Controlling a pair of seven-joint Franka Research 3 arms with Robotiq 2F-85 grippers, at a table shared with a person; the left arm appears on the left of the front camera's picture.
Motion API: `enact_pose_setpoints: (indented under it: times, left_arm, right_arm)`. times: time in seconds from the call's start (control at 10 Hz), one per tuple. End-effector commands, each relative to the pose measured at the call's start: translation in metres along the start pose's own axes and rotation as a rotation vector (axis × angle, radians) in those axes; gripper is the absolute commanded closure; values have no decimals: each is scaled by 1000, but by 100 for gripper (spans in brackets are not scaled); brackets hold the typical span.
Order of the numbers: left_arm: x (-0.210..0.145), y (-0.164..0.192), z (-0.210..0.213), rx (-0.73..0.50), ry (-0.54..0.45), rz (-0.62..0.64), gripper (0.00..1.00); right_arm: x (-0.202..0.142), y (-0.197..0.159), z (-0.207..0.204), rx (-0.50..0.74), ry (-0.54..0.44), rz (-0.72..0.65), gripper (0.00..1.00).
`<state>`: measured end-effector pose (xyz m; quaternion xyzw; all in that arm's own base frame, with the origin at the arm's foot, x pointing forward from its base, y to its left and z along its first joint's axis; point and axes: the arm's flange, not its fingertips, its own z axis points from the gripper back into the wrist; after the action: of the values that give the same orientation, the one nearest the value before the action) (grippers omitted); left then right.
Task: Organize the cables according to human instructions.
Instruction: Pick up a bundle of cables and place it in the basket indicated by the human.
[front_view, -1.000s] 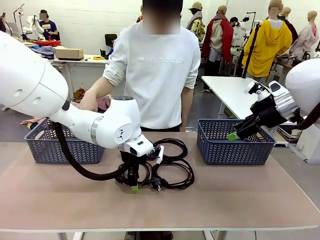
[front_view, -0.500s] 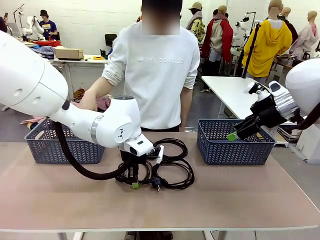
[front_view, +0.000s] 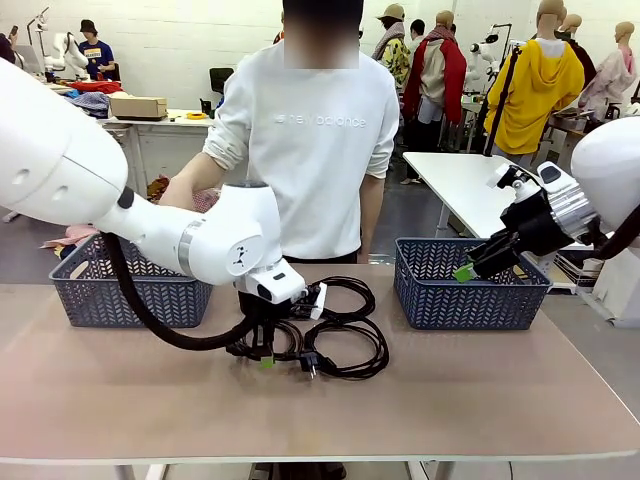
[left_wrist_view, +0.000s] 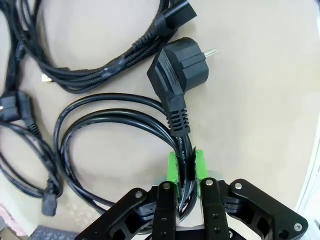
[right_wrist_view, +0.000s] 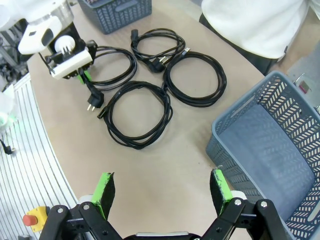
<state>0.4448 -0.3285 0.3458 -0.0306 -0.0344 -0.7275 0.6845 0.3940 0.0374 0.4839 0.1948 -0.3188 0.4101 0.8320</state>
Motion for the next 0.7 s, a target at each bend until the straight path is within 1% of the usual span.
enact_pose_setpoints:
  times: [0.0, 0.2, 0.3, 0.4, 0.6]
  left_arm:
    - [-6, -10, 37, 91, 25, 37, 100]
    - [-10, -8, 82, 173, 12, 70, 100]
    - [-17, -2, 108, 233, 19, 84, 100]
    - [-30, 6, 130, 276, 7, 100, 100]
    - [-67, 21, 171, 345, -17, 165, 100]
  right_arm:
    - [1, -4, -1, 14, -24, 20, 0]
    - [1, -4, -1, 14, -24, 20, 0]
    - [1, -4, -1, 14, -24, 20, 0]
    - [1, -4, -1, 14, -24, 20, 0]
    - [1, -4, -1, 14, -24, 20, 0]
